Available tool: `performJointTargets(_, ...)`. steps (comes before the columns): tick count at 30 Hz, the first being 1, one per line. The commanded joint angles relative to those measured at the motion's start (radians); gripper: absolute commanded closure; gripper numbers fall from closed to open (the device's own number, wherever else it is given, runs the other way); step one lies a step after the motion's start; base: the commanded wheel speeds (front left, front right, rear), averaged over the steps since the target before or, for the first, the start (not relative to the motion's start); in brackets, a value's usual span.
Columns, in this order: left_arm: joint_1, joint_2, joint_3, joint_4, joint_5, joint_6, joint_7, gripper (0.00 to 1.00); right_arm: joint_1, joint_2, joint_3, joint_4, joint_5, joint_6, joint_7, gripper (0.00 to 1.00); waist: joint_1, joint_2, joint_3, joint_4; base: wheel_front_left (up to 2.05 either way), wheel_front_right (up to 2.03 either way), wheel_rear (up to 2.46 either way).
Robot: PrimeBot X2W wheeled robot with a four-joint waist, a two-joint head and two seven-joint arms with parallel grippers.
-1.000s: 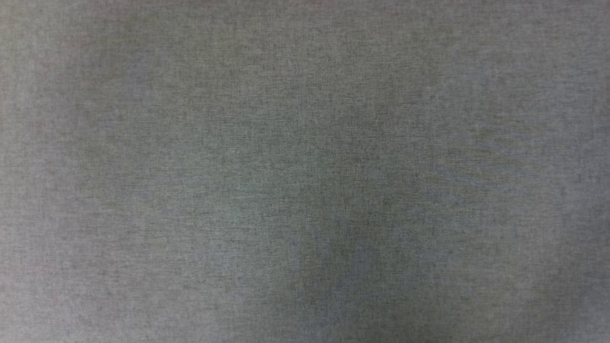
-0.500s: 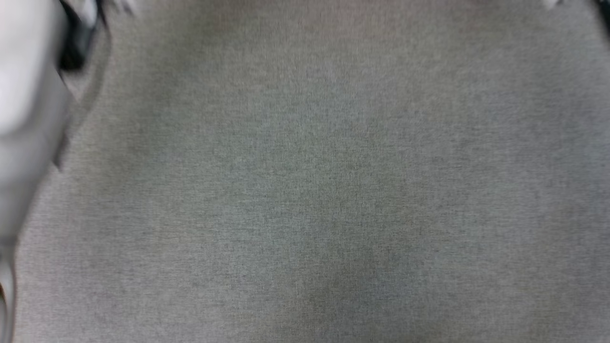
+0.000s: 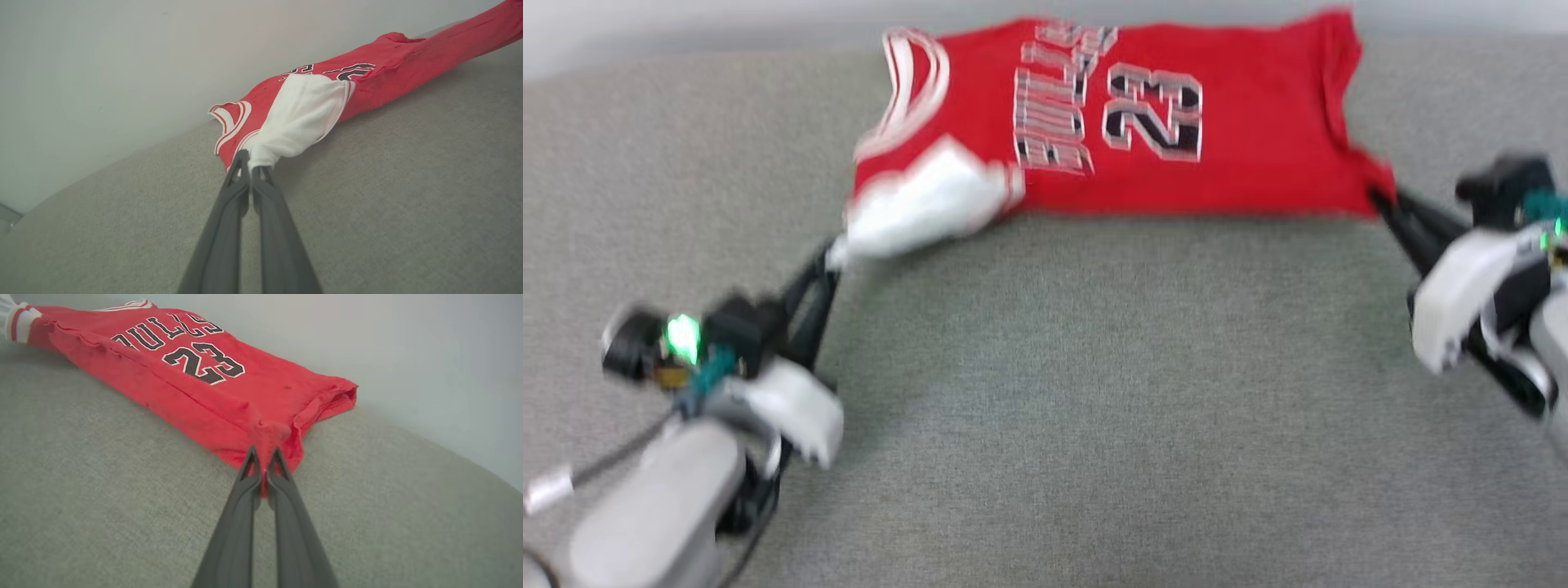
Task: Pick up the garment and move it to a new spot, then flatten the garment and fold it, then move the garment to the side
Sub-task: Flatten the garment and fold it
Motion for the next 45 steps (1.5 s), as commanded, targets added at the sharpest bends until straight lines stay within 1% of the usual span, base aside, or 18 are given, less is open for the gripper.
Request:
performJointTargets(1,0.055,0.011,-0.001,-0.016,-0.014,0.016,-0.002,1.0,0.048,-0.019,0.012,-0.021,0.015,-0.001,0.01,1.0,0.0001,0.0,-0.051,-0.001,0.0,0.0,0.0)
performJointTargets(7,0.278,0.051,-0.047,-0.098,-0.067,0.051,0.029,1.0,0.252,-0.103,0.014,-0.125,0.065,-0.001,0.07,1.0,0.0001,0.0,-0.137,0.006,0.0,0.0,0.0)
performJointTargets(8,0.336,0.064,-0.057,-0.124,-0.082,0.064,0.037,1.0,0.322,-0.125,0.005,-0.161,0.081,-0.001,0.093,1.0,0.0001,0.0,-0.164,0.009,0.0,0.0,0.0)
performJointTargets(12,0.452,0.088,-0.079,-0.179,-0.123,0.085,0.061,1.0,0.475,-0.175,-0.034,-0.237,0.11,-0.001,0.144,1.0,0.0001,0.0,-0.212,0.016,0.0,0.0,0.0)
performJointTargets(13,0.452,0.088,-0.079,-0.179,-0.123,0.085,0.061,1.0,0.475,-0.175,-0.034,-0.237,0.11,-0.001,0.144,1.0,0.0001,0.0,-0.212,0.016,0.0,0.0,0.0)
performJointTargets(17,0.551,0.108,-0.102,-0.235,-0.148,0.112,0.084,1.0,0.627,-0.208,-0.099,-0.313,0.126,-0.001,0.188,1.0,0.0001,0.0,-0.252,0.021,0.0,0.0,0.0)
performJointTargets(23,0.648,0.141,-0.132,-0.306,-0.186,0.142,0.136,1.0,0.838,-0.221,-0.223,-0.414,0.114,-0.001,0.261,1.0,0.0001,0.0,-0.298,0.03,0.0,0.0,0.0)
performJointTargets(26,0.68,0.149,-0.144,-0.326,-0.2,0.153,0.155,1.0,0.925,-0.207,-0.301,-0.458,0.097,-0.001,0.295,1.0,0.0001,0.0,-0.307,0.032,0.0,0.0,0.0)
performJointTargets(30,0.694,0.148,-0.152,-0.344,-0.207,0.156,0.164,1.0,1.015,-0.18,-0.391,-0.518,0.063,-0.001,0.342,1.0,0.0001,0.0,-0.306,0.034,0.0,0.0,0.0)
performJointTargets(35,0.624,0.138,-0.154,-0.336,-0.169,0.141,0.169,1.0,1.046,-0.127,-0.493,-0.577,0.022,-0.001,0.377,1.0,0.0001,0.0,-0.292,0.036,0.0,0.0,0.0)
performJointTargets(36,0.553,0.14,-0.151,-0.323,-0.13,0.117,0.177,1.0,1.03,-0.094,-0.545,-0.606,-0.001,-0.001,0.393,1.0,0.0001,0.0,-0.28,0.037,0.0,0.0,0.0)
performJointTargets(38,0.495,0.143,-0.147,-0.313,-0.11,0.094,0.186,1.0,1.012,-0.078,-0.571,-0.624,-0.014,-0.001,0.402,1.0,0.0001,0.0,-0.269,0.035,0.0,0.0,0.0)
performJointTargets(40,0.429,0.145,-0.14,-0.301,-0.084,0.069,0.192,1.0,0.994,-0.064,-0.589,-0.638,-0.022,-0.001,0.41,1.0,0.0001,0.0,-0.255,0.031,0.0,0.0,0.0)
performJointTargets(45,0.266,0.129,-0.125,-0.248,-0.044,-0.005,0.208,1.0,0.936,-0.049,-0.609,-0.661,-0.032,-0.001,0.428,1.0,0.0001,0.0,-0.208,0.012,0.0,0.0,0.0)
